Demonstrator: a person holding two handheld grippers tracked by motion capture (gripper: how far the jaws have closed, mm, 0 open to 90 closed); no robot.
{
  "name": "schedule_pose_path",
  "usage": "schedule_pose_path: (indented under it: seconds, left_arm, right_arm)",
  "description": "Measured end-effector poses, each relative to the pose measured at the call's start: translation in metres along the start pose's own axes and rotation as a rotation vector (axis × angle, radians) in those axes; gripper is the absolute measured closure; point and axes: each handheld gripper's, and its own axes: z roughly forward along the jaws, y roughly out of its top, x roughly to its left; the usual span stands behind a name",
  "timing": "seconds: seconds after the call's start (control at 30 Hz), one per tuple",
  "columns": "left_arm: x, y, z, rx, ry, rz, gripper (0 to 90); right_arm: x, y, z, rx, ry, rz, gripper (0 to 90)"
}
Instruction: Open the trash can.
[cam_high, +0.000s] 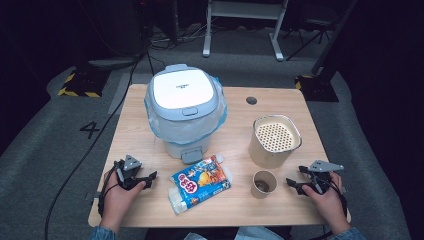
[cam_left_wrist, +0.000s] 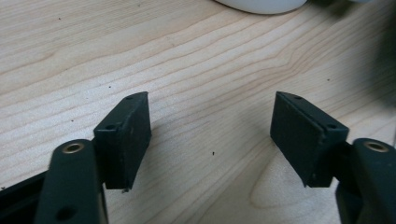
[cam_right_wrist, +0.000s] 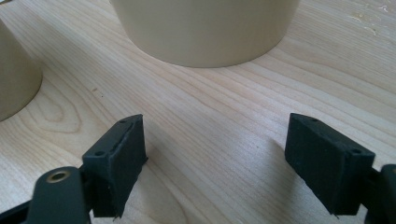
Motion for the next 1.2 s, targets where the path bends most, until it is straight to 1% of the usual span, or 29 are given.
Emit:
schedule_pose_path:
  seconds: [0.1,0.17,0.23,0.3,0.33,0.37,0.4,0.43,0.47,0.5,0.53,0.57,0.6,0.63,0.8,0.83,0.93,1.0,1.13,1.17,1.2]
  left_arm:
    - [0.002,0.003,-0.005,-0.017,-0.008,0.007,34.4]
    - [0.003,0.006,-0.009,-0.031,-0.023,0.002,35.4]
    - [0.003,0.01,-0.013,-0.039,-0.045,0.011,39.3]
    - [0.003,0.012,-0.014,-0.046,-0.051,0.015,41.6]
    - [0.001,0.017,-0.019,-0.041,-0.077,0.014,46.7]
    - [0.001,0.019,-0.021,-0.036,-0.095,0.022,50.6]
    - [0.0,0.022,-0.024,-0.034,-0.114,0.028,52.5]
    - [0.0,0.025,-0.026,-0.032,-0.14,0.036,56.7]
    - [-0.001,0.028,-0.027,-0.033,-0.162,0.036,62.6]
    - [-0.001,0.031,-0.029,-0.033,-0.18,0.048,65.2]
    - [-0.002,0.034,-0.03,-0.036,-0.196,0.05,69.5]
    - [-0.003,0.036,-0.031,-0.043,-0.211,0.053,71.8]
    - [-0.004,0.039,-0.032,-0.049,-0.226,0.063,74.9]
    - [-0.005,0.042,-0.033,-0.049,-0.238,0.071,77.0]
    - [-0.008,0.055,-0.038,-0.068,-0.269,0.128,86.8]
    - [-0.01,0.057,-0.04,-0.069,-0.275,0.135,88.7]
    - [-0.011,0.064,-0.044,-0.082,-0.288,0.152,90.0]
    - [-0.011,0.069,-0.049,-0.087,-0.299,0.156,90.0]
    - [-0.01,0.082,-0.059,-0.114,-0.338,0.158,90.0]
    - [-0.01,0.082,-0.059,-0.114,-0.338,0.158,90.0]
    - [-0.01,0.088,-0.063,-0.129,-0.349,0.168,90.0]
  right_arm:
    - [0.0,0.0,0.0,0.0,0.001,-0.002,20.6]
    - [-0.001,0.0,0.0,0.001,0.006,-0.006,20.5]
    - [-0.001,0.0,0.0,0.001,0.006,-0.006,20.6]
    - [-0.001,0.0,0.0,0.001,0.006,-0.006,20.6]
    - [-0.001,0.0,0.0,0.001,0.006,-0.006,20.5]
    - [-0.001,0.0,0.0,0.0,0.006,-0.006,20.5]
    - [-0.001,0.0,0.0,0.0,0.006,-0.006,20.5]
    - [-0.001,0.0,0.0,0.0,0.006,-0.007,20.5]
    - [-0.001,0.0,0.0,0.0,0.006,-0.007,20.6]
    - [-0.001,0.0,0.0,0.0,0.007,-0.008,20.6]
    - [-0.001,0.0,0.0,0.0,0.006,-0.007,20.6]
    - [-0.001,0.0,0.0,0.0,0.007,-0.007,20.6]
    - [-0.001,0.0,0.0,0.0,0.006,-0.008,20.5]
    - [-0.001,0.0,0.0,0.0,0.006,-0.008,20.6]
    - [-0.001,0.0,0.0,0.0,0.006,-0.008,20.5]
    - [-0.001,0.0,0.0,0.0,0.006,-0.008,20.5]
    - [-0.001,0.0,0.0,0.0,0.007,-0.008,20.6]
    - [-0.001,0.0,0.0,0.0,0.006,-0.008,20.6]
    - [-0.001,0.0,0.0,0.0,0.005,-0.008,20.5]
    - [-0.001,0.0,0.0,0.0,0.006,-0.008,20.5]
    - [-0.001,0.0,0.0,0.0,0.006,-0.008,20.5]
